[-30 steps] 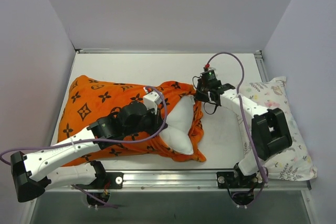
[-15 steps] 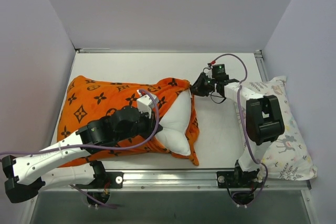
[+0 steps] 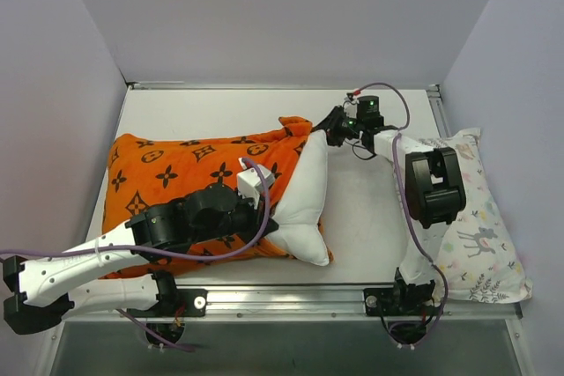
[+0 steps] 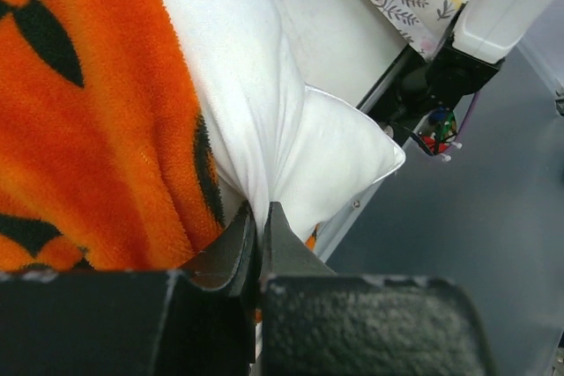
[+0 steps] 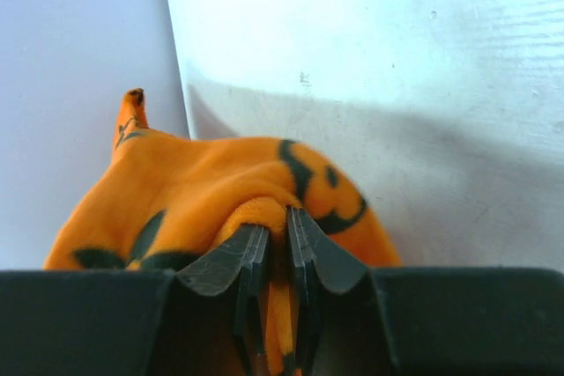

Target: Remove the pillowcase from the pillow

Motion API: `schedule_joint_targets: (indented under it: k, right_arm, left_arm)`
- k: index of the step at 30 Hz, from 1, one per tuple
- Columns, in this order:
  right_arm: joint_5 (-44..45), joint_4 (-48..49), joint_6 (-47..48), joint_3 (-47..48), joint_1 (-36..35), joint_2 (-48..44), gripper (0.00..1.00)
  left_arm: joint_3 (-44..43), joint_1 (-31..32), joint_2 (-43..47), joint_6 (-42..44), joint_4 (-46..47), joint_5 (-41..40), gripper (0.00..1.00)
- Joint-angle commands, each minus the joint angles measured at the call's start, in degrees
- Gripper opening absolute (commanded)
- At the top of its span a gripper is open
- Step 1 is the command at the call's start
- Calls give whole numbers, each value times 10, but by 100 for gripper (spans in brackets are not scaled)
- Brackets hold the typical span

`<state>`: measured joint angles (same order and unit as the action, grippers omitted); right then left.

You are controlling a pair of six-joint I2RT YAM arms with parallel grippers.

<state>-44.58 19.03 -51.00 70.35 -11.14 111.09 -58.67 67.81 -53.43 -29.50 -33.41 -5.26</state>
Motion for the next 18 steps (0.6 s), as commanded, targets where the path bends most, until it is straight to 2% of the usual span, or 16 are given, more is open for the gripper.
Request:
schedule_joint_targets:
  k: [1,6,9,12,14,17,18]
  right_arm:
    - [82,107,-30,70,43,25,15]
    - [52,114,-41,95,30,39,20]
    - [53,67,-2,92,9,22,24]
    - [47,69,21,43,-16,-12,32]
    - [56,68,28,-9,-14,-51,49]
    - [55,52,0,-53,22,-96,71]
    - [56,25,1,-59,31,-111,74]
  left_arm:
    - [-50,43,23,-25,4,137,0]
    - [-64,58,-3,-16,5,104,0]
    - [-72,56,-26,-6,28,26,0]
    - [-68,34,-47,1,69,-68,0]
    - [-58,-9,-55,-8,104,-79,0]
    - [-22,-49,-69,-30,184,-50,0]
    - [-16,-63,-76,-36,206,-46,0]
